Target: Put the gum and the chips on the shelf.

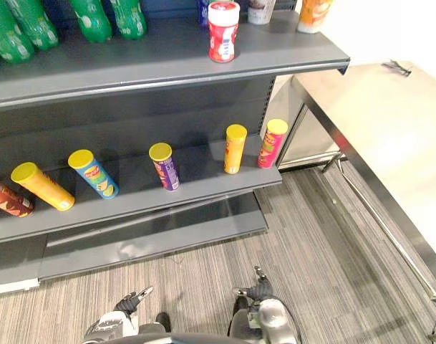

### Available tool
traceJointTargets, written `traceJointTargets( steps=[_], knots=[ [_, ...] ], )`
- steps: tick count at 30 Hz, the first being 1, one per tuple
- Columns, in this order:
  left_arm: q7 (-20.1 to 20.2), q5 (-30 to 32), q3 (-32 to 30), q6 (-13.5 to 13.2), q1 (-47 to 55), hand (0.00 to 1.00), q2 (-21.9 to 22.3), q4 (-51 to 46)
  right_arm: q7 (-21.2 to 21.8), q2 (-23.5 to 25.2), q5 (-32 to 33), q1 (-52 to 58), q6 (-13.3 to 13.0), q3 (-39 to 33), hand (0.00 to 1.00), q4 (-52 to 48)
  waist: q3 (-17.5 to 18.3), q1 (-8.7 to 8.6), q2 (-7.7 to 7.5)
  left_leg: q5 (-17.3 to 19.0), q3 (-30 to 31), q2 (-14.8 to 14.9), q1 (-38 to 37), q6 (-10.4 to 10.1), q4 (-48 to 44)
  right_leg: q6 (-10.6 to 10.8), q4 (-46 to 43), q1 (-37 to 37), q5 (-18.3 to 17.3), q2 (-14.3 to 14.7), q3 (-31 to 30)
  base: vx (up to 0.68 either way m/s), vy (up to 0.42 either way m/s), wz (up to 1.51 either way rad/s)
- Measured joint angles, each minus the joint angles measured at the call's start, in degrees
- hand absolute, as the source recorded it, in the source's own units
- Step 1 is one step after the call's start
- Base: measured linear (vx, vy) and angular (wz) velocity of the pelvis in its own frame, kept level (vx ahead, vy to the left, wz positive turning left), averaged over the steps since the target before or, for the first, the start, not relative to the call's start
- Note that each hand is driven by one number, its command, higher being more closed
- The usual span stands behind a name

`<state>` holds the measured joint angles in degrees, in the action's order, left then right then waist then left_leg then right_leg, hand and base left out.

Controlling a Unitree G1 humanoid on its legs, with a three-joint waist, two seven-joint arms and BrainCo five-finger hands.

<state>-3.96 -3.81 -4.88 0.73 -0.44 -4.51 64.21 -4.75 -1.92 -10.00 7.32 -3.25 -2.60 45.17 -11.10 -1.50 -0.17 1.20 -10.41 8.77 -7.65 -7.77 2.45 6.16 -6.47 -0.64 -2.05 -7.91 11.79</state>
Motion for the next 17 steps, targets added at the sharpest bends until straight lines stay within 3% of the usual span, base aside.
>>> traceJointTargets(
  steps=[5,12,17],
  knots=[
    [-0.01,0.14,-2.36,-0.07,0.56,0.00,0.57,0.79,-1.34,0.98,2.14,-0.48,-0.68,-15.10,0.00,6.67,1.49,0.00,-0.08,0.28,-0.53,-0.14,-0.87,0.31,0.47,0.33,4.64,2.58,2.27,0.41,0.05,0.02,0.010,-0.03],
    [-0.03,0.23,-6.40,-0.21,1.36,0.00,2.11,1.55,-1.03,-0.44,4.66,5.08,3.11,-20.25,0.00,16.79,2.57,-0.45,1.12,0.45,-0.77,-0.29,-2.06,0.50,1.45,0.67,8.37,4.96,3.72,0.66,0.30,0.02,0.005,-0.01],
    [0.01,0.20,-6.90,-0.53,2.03,0.00,2.15,1.47,-1.05,0.50,12.97,5.32,4.06,-24.15,0.00,18.82,3.15,-0.56,1.24,0.49,-0.84,-0.33,-2.88,0.45,1.86,0.80,9.17,5.97,3.83,0.80,0.36,0.01,0.004,-0.01]
  ],
)
